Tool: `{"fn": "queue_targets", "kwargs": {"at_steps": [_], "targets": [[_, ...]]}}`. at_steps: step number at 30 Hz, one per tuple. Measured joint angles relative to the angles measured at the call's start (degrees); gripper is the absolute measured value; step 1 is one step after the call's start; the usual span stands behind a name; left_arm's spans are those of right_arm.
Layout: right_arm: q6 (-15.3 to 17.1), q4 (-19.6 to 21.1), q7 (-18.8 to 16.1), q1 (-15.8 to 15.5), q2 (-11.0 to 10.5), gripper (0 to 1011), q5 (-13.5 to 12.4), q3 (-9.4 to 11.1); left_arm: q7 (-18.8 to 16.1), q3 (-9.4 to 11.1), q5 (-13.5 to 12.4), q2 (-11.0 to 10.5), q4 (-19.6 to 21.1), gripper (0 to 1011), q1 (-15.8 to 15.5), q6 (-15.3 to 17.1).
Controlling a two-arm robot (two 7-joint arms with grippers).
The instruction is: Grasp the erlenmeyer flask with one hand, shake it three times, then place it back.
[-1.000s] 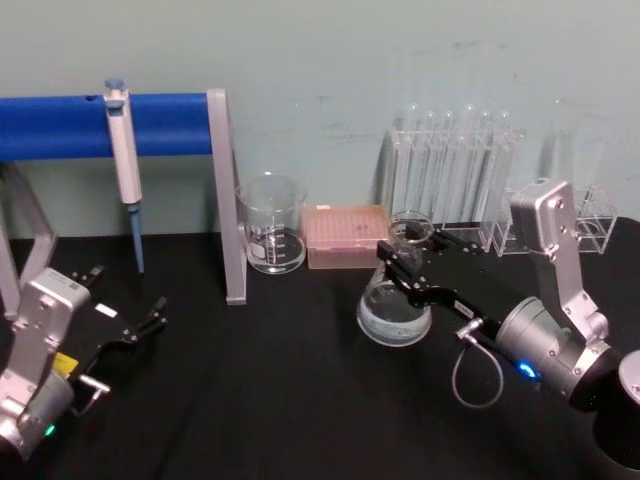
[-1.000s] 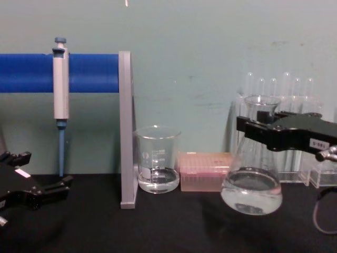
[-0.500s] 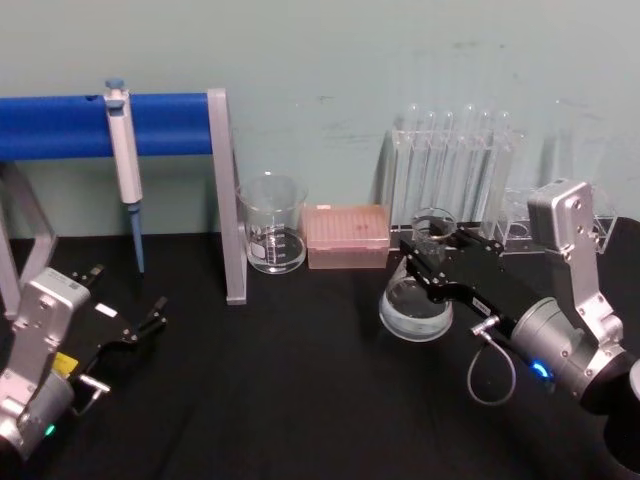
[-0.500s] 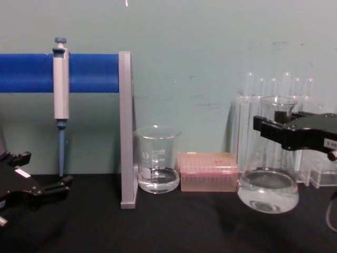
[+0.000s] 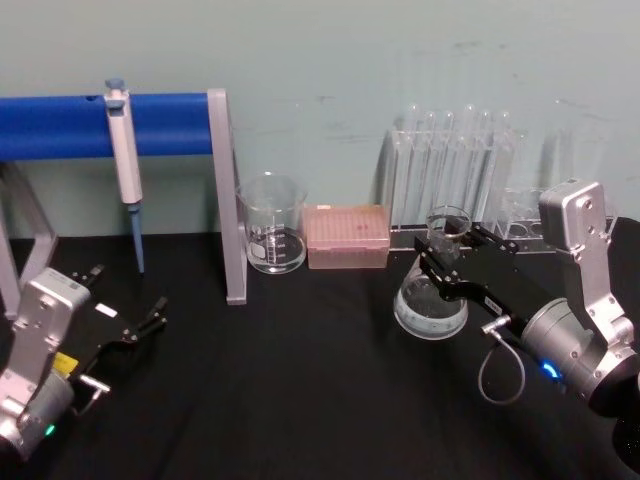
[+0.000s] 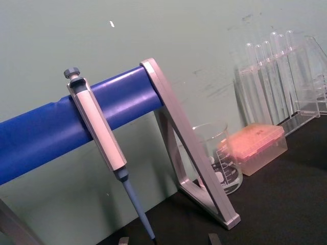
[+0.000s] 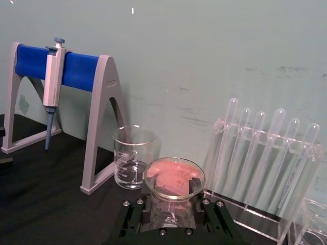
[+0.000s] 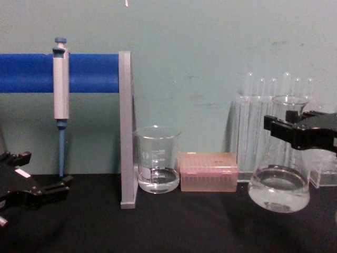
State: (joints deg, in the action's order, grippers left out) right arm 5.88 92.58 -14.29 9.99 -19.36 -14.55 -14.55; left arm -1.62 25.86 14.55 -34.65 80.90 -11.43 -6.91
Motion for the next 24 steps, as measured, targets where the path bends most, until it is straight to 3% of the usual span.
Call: {"fn": "queue_targets", "kwargs": {"at_steps": [13,24], "targets": [[0.1,-0.1,-2.1,0.4,0.8,457,0.4,-0.4,0.0,0.0,0.0,0.0,0.0,1001,0.0,0.0],[-0.3,-0.9,-5.4,1.9,1.3,457,-0.4,-3.4,0.0,0.0,0.0,0.0,0.0,1001,0.0,0.0]]}}
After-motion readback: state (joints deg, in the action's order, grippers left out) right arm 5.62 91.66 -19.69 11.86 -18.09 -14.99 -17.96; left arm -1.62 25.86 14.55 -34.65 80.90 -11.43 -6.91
